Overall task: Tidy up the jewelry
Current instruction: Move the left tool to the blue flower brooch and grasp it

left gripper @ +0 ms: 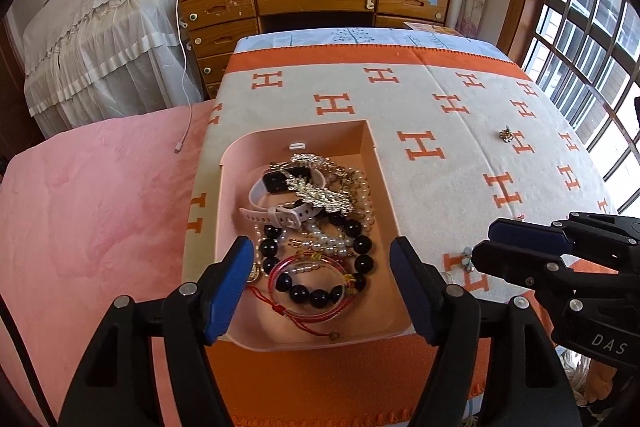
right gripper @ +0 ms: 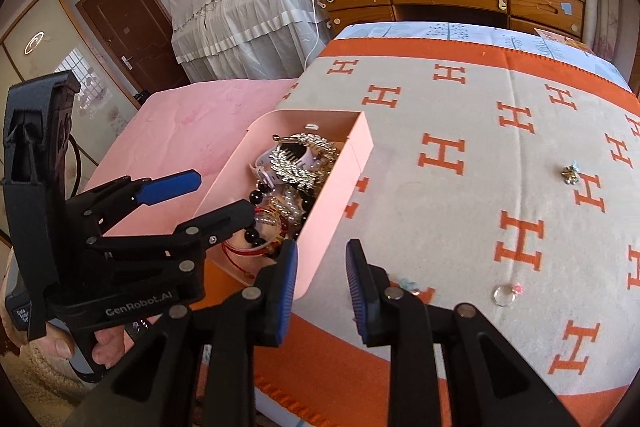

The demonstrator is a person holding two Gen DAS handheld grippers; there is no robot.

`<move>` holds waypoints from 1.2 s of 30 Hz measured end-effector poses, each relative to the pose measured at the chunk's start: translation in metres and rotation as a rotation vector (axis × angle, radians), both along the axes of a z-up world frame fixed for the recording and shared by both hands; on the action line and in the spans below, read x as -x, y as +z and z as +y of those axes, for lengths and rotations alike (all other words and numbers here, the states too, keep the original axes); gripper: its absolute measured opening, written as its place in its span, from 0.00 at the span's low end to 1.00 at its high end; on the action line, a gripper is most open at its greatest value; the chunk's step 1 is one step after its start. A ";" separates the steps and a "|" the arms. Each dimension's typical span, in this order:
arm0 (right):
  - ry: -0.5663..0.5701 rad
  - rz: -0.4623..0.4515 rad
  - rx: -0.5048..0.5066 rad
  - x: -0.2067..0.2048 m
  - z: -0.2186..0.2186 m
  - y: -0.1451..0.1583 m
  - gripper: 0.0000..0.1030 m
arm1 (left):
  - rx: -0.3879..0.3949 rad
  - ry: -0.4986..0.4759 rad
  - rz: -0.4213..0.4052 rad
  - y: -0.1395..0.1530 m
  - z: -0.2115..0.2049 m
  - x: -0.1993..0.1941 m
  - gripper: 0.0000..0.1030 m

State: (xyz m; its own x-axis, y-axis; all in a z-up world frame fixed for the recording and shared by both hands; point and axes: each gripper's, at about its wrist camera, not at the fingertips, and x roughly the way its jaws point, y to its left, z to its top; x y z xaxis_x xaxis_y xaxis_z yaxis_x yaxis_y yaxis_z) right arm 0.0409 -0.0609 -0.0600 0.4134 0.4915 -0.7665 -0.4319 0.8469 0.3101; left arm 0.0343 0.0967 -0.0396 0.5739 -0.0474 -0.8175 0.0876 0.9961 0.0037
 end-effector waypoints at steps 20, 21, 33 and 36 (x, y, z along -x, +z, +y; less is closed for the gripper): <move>-0.239 -0.011 -0.007 -0.005 -0.145 -0.016 0.25 | -0.027 -0.174 0.060 -0.018 -0.109 -0.012 0.67; -0.237 -0.013 -0.008 -0.005 -0.148 -0.017 0.25 | -0.029 -0.177 0.067 -0.020 -0.112 -0.011 0.67; -0.177 0.020 -0.052 -0.010 -0.161 -0.040 0.25 | -0.033 -0.107 0.189 -0.061 -0.126 -0.015 0.49; -0.172 0.029 -0.070 -0.013 -0.166 -0.045 0.25 | -0.038 -0.100 0.197 -0.067 -0.129 -0.014 0.43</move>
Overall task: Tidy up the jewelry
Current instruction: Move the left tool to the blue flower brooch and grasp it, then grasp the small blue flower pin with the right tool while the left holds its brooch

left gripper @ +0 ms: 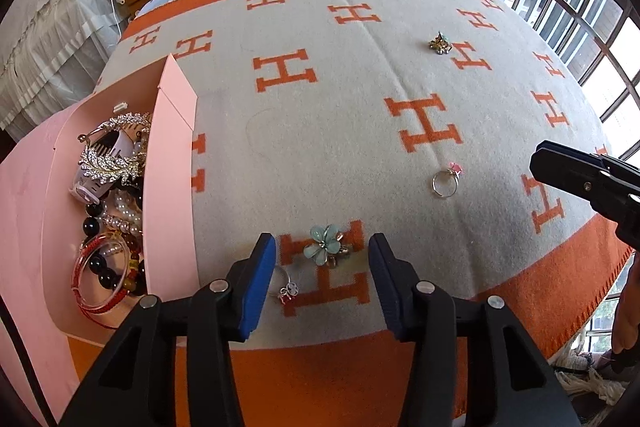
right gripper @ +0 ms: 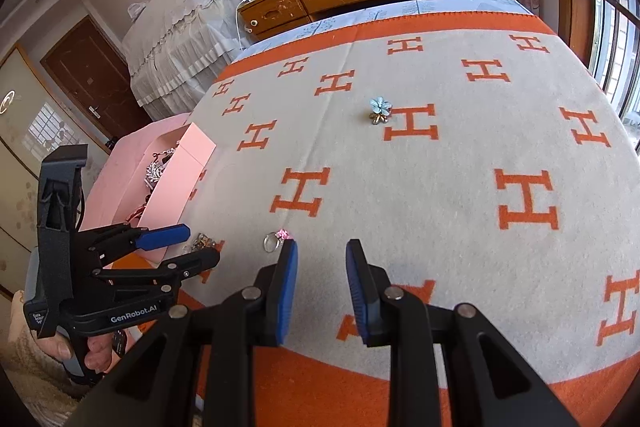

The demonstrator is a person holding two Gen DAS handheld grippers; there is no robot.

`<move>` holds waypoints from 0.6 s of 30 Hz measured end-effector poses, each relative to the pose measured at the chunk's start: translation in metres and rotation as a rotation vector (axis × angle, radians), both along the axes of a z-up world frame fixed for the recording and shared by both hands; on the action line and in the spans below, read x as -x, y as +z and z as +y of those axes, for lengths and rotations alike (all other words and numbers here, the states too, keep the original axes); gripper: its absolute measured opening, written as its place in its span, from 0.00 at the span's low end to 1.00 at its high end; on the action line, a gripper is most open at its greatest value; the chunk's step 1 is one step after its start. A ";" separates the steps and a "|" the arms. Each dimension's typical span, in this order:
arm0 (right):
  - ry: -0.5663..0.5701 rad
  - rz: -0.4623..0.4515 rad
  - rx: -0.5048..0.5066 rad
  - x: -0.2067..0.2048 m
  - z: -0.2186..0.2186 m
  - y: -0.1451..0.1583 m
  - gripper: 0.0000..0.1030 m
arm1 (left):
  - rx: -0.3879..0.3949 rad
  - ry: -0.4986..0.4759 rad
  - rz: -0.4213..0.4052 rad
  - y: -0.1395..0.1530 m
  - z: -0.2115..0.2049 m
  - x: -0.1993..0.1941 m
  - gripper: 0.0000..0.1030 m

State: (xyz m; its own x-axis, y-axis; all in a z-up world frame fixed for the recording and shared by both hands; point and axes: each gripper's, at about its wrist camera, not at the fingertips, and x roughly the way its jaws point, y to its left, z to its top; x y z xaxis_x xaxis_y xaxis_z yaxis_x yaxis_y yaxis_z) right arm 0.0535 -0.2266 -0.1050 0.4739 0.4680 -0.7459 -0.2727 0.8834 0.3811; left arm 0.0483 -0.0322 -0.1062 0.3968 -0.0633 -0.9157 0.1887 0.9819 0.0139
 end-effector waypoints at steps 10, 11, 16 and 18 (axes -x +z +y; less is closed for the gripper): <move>-0.001 0.015 0.008 -0.018 -0.006 -0.006 0.25 | -0.012 0.012 -0.030 0.003 -0.006 0.002 0.17; -0.003 0.015 0.015 -0.021 -0.006 -0.005 0.25 | -0.016 0.014 -0.029 0.004 -0.006 0.000 0.17; -0.013 -0.041 0.088 -0.041 -0.005 0.010 0.37 | -0.027 0.026 -0.069 0.024 -0.004 -0.024 0.17; -0.008 -0.065 0.123 -0.050 -0.002 0.018 0.38 | -0.041 0.036 -0.108 0.036 -0.004 -0.036 0.17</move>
State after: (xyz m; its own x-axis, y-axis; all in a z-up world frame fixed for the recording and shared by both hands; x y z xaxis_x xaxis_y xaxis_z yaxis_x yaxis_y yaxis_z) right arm 0.1031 -0.2288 -0.0873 0.5260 0.3715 -0.7651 -0.2863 0.9244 0.2520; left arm 0.0839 -0.0364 -0.0699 0.4950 -0.0110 -0.8688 0.1486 0.9863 0.0722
